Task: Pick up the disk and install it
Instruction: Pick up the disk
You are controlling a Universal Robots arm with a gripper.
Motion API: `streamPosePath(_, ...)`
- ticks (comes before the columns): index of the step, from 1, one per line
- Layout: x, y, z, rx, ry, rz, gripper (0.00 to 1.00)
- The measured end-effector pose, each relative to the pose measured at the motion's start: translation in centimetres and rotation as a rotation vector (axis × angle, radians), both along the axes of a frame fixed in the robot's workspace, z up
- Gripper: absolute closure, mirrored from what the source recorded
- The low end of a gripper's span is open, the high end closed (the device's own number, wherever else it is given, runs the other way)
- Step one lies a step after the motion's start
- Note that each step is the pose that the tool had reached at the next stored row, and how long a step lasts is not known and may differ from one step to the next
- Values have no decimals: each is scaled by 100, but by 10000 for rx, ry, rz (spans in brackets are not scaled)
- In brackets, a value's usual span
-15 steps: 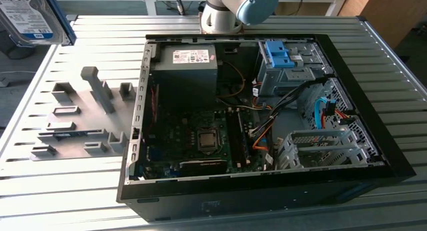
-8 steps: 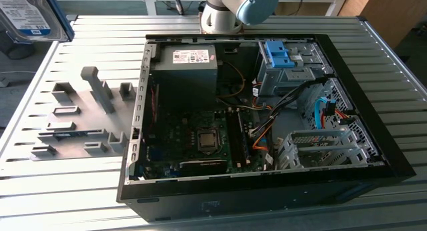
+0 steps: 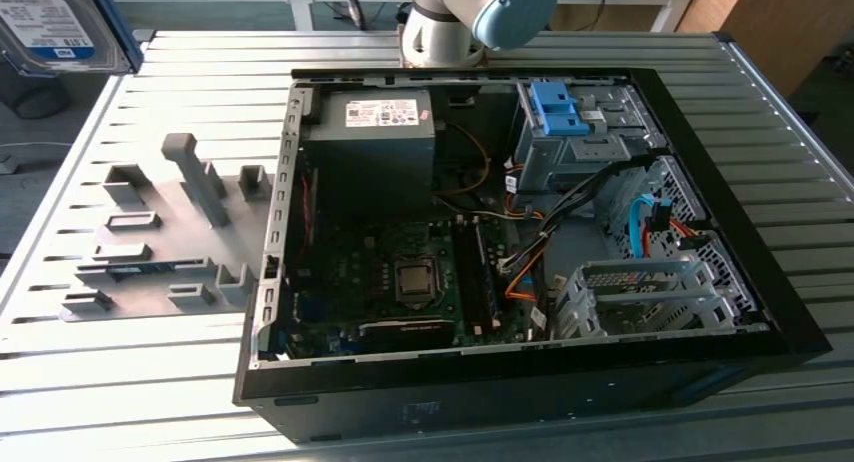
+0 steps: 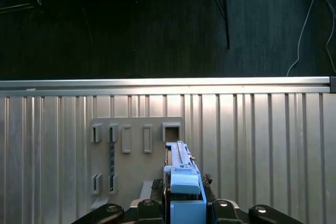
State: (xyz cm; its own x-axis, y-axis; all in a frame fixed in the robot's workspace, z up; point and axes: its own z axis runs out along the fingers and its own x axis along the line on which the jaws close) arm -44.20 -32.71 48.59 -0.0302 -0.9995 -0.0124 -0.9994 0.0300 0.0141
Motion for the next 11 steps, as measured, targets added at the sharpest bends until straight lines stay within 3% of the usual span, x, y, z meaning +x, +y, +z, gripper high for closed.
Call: streamPosePath(11,0,1,194,-5,1,0,63)
